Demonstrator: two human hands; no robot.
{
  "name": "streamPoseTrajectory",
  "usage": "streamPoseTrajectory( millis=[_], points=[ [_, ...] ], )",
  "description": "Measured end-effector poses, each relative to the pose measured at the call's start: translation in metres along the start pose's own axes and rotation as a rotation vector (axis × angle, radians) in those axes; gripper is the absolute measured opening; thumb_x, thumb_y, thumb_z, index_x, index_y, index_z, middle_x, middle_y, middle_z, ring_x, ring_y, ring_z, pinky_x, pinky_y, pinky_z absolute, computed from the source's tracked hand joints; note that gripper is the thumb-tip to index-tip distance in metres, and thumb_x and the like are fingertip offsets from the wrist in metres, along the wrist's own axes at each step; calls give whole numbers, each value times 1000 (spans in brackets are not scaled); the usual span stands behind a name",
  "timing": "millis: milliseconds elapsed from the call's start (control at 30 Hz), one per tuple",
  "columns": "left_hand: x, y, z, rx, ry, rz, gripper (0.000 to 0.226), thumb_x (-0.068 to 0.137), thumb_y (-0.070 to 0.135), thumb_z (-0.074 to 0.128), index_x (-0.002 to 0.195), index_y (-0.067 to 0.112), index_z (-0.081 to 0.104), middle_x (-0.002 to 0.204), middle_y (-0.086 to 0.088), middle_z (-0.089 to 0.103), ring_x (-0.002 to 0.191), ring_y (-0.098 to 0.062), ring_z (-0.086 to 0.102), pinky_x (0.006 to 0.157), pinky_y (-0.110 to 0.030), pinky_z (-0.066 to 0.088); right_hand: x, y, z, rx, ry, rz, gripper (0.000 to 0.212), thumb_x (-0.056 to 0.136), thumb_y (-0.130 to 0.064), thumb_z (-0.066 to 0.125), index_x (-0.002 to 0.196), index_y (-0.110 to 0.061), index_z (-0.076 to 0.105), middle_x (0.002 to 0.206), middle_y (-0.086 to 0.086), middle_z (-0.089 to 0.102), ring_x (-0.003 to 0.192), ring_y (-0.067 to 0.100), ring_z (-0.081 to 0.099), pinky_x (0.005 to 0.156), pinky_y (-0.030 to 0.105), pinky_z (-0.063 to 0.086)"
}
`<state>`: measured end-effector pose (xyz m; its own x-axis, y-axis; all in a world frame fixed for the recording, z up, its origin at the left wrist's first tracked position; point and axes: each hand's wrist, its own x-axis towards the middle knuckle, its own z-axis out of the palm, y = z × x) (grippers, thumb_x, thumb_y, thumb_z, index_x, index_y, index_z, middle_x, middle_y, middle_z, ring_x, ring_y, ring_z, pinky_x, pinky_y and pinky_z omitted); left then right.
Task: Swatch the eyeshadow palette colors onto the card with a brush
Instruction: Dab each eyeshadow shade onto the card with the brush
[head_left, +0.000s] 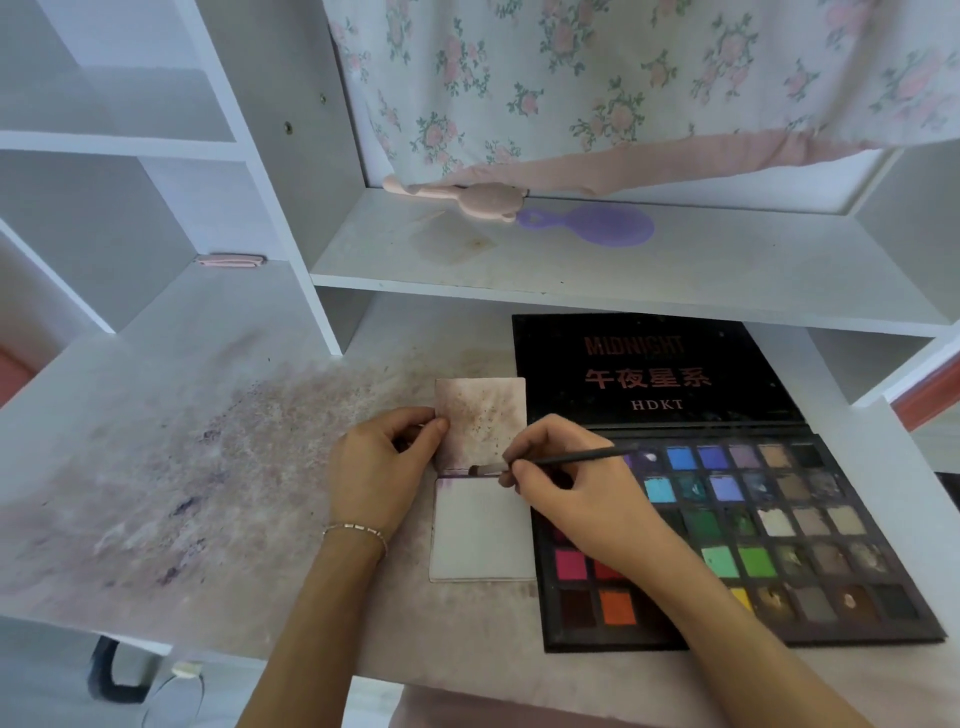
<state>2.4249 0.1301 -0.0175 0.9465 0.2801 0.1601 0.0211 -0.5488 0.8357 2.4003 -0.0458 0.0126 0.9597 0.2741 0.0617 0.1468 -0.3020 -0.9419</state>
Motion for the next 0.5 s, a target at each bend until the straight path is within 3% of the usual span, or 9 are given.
streamPoseTrajectory(
  millis=[100,200,500],
  points=[
    [-1,0,-1,-14,0,9,9,79,21,67,85,23,73,73,18,63,73,1,59,67,-14,46,5,3,6,-24,-1,-4,14,81,-14,57,75,-27,56,79,-1,68,79,17,63,69,26,51],
    [-1,-1,-1,-25,-7,-3,9,79,23,66,85,25,73,73,21,63,74,1,61,67,-15,47,5,5,7,-33,-29,-14,15,81,-16,58,74,-29,56,80,-10,68,78,7,61,69,17,50],
    [1,-4,-1,-32,-17,-21,10,79,24,67,87,22,73,76,11,67,75,-8,63,73,-28,52,6,7,9,-43,-62,-2,16,81,-14,59,74,-28,57,81,-14,69,80,0,62,69,9,47]
  ],
)
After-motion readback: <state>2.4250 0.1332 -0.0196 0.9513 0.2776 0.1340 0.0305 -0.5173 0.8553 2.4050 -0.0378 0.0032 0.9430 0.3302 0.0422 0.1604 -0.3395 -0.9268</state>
